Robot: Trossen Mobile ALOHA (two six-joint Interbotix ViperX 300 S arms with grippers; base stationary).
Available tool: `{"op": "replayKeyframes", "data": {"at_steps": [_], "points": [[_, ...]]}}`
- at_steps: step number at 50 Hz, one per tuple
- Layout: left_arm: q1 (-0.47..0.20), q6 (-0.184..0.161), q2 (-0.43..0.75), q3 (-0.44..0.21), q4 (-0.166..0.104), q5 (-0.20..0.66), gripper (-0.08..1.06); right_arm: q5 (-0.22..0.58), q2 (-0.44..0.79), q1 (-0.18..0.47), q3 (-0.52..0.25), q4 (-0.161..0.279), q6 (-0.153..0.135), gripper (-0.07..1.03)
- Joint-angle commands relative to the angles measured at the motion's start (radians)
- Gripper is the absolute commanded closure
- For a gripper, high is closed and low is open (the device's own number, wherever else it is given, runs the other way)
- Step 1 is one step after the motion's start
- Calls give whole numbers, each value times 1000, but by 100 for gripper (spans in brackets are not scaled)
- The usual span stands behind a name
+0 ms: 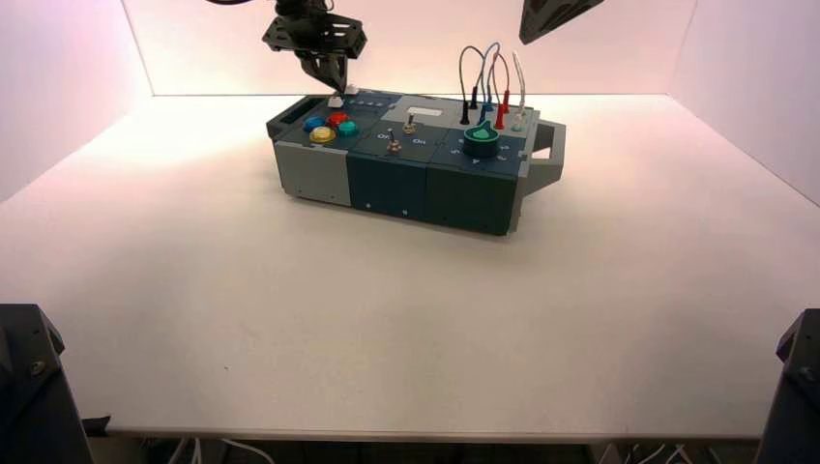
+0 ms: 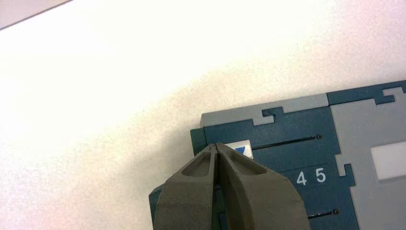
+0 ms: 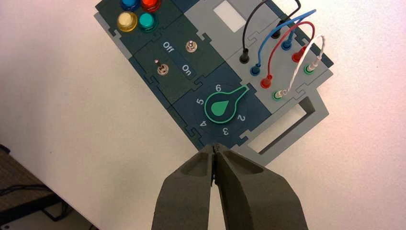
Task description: Move the top slider to position 4.
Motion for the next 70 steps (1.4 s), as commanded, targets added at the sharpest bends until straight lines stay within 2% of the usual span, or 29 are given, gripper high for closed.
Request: {"op": "replayKeyframes", "data": {"at_steps": [1,70], "points": [[-5,6,-21,-32,2,-8,101,-8,-9,-2,-25,5,0,98],[-43,5,-23,-34,2,18,101,-8,-2,-2,-20,5,0,98]]}}
